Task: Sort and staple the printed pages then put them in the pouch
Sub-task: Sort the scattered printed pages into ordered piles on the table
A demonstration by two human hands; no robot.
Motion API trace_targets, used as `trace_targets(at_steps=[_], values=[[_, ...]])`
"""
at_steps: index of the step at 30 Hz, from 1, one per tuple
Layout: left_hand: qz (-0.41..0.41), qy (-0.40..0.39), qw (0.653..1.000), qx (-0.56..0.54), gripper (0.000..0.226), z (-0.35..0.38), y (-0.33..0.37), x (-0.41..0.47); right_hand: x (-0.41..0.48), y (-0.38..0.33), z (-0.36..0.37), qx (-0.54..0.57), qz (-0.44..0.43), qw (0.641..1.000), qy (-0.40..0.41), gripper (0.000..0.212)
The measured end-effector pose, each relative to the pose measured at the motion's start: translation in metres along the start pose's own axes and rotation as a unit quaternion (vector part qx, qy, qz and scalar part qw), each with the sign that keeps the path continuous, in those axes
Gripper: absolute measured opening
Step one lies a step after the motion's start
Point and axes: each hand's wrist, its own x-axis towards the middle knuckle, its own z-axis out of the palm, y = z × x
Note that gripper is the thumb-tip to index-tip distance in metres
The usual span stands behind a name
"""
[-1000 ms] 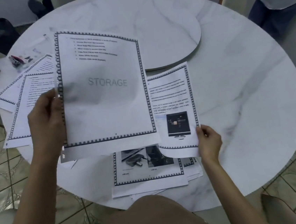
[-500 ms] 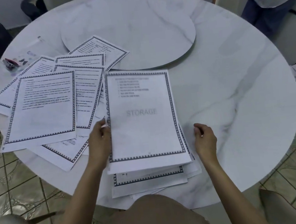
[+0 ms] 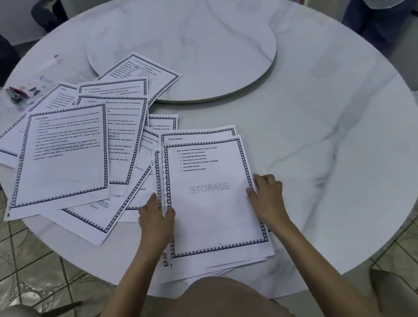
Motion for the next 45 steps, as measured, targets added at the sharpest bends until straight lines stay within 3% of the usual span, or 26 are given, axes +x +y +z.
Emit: trace_targets(at_steps=[2, 7, 11, 13, 18, 24, 26, 30, 33, 37, 40, 42, 45], values=[[-0.013, -0.039, 0.997, -0.061, 0.058, 0.001, 0.002, 0.001, -0.003, -0.001, 0.004, 0.011, -0.003, 1.0, 0.004, 0.042], [-0.044, -0.045, 0.994, -0.087, 0.057, -0.004, 0.008, 0.006, -0.004, 0.003, -0.002, 0.152, 0.081, 0.985, -0.017, 0.046], [-0.023, -0.087, 0.992, -0.087, 0.02, -0.007, 0.008, 0.006, -0.006, 0.007, -0.008, 0.188, 0.072, 0.978, -0.048, 0.026], [-0.009, -0.095, 0.991, -0.09, 0.015, -0.003, 0.01, 0.003, -0.006, 0.011, -0.006, 0.185, 0.065, 0.98, -0.041, 0.022], [-0.003, -0.119, 0.986, -0.115, 0.024, 0.005, 0.019, -0.001, -0.011, 0.018, -0.002, 0.19, 0.084, 0.978, -0.011, 0.015], [0.092, -0.16, 0.975, -0.127, 0.047, 0.006, 0.031, -0.005, -0.01, 0.034, -0.017, 0.222, 0.108, 0.969, 0.004, 0.021], [0.118, -0.183, 0.962, -0.163, 0.041, 0.004, 0.034, -0.007, -0.007, 0.038, -0.031, 0.268, 0.108, 0.957, 0.008, 0.014], [0.156, -0.227, 0.94, -0.203, 0.031, -0.001, 0.043, -0.01, -0.001, 0.038, -0.059, 0.417, 0.092, 0.904, -0.022, 0.03], [0.163, -0.209, 0.94, -0.212, 0.033, 0.001, 0.046, -0.009, 0.0, 0.032, -0.072, 0.473, 0.044, 0.878, -0.059, 0.016], [0.192, -0.149, 0.951, -0.19, 0.048, 0.002, 0.065, -0.008, 0.005, 0.012, -0.082, 0.418, -0.027, 0.906, 0.054, 0.014], [0.252, -0.089, 0.946, -0.185, 0.063, -0.004, 0.094, -0.011, 0.006, -0.01, -0.097, 0.407, -0.078, 0.893, 0.176, 0.012], [0.298, -0.055, 0.929, -0.213, 0.047, -0.008, 0.113, -0.014, 0.001, -0.023, -0.109, 0.412, -0.108, 0.874, 0.236, 0.014], [0.349, -0.027, 0.905, -0.244, 0.036, -0.011, 0.131, -0.019, -0.008, -0.033, -0.122, 0.422, -0.145, 0.856, 0.261, 0.013]])
